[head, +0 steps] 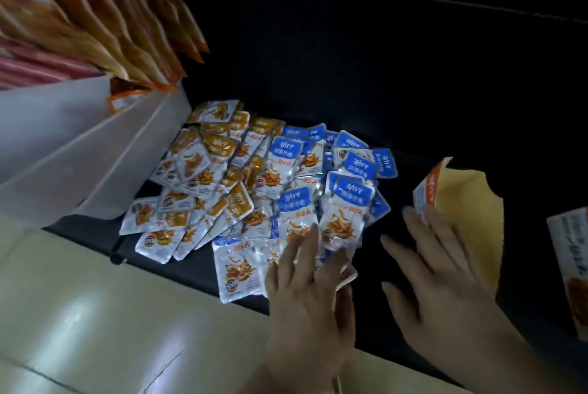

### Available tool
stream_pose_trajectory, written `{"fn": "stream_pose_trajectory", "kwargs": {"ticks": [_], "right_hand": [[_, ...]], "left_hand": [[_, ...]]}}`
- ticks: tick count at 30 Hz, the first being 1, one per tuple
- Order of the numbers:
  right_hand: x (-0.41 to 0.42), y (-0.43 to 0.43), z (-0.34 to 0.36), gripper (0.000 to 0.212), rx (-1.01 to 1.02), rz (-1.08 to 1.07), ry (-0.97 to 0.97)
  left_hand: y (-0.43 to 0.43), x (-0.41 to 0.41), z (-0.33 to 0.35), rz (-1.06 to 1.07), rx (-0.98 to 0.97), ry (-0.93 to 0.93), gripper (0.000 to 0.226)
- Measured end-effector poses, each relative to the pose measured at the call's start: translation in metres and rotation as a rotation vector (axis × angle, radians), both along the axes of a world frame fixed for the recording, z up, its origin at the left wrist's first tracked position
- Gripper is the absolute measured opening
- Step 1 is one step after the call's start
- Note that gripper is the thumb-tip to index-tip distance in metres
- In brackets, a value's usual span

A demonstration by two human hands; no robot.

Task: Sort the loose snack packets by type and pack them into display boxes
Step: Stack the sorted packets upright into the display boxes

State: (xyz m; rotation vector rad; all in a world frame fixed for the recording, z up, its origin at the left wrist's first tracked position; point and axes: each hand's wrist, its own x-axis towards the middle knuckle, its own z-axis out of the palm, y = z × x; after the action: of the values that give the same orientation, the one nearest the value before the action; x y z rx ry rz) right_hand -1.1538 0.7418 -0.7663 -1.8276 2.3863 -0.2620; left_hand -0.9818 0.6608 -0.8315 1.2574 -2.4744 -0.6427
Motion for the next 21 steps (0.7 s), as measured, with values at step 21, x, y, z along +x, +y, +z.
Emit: {"fn": "stream_pose_trajectory", "kwargs": {"ticks": [21], "right_hand": [[0.021, -0.021, -0.041, 0.064, 0.314, -0.385, -0.467]], "left_hand": [[-0.015, 0.019, -0.009, 0.026, 0.024, 0.218, 0.044]]}}
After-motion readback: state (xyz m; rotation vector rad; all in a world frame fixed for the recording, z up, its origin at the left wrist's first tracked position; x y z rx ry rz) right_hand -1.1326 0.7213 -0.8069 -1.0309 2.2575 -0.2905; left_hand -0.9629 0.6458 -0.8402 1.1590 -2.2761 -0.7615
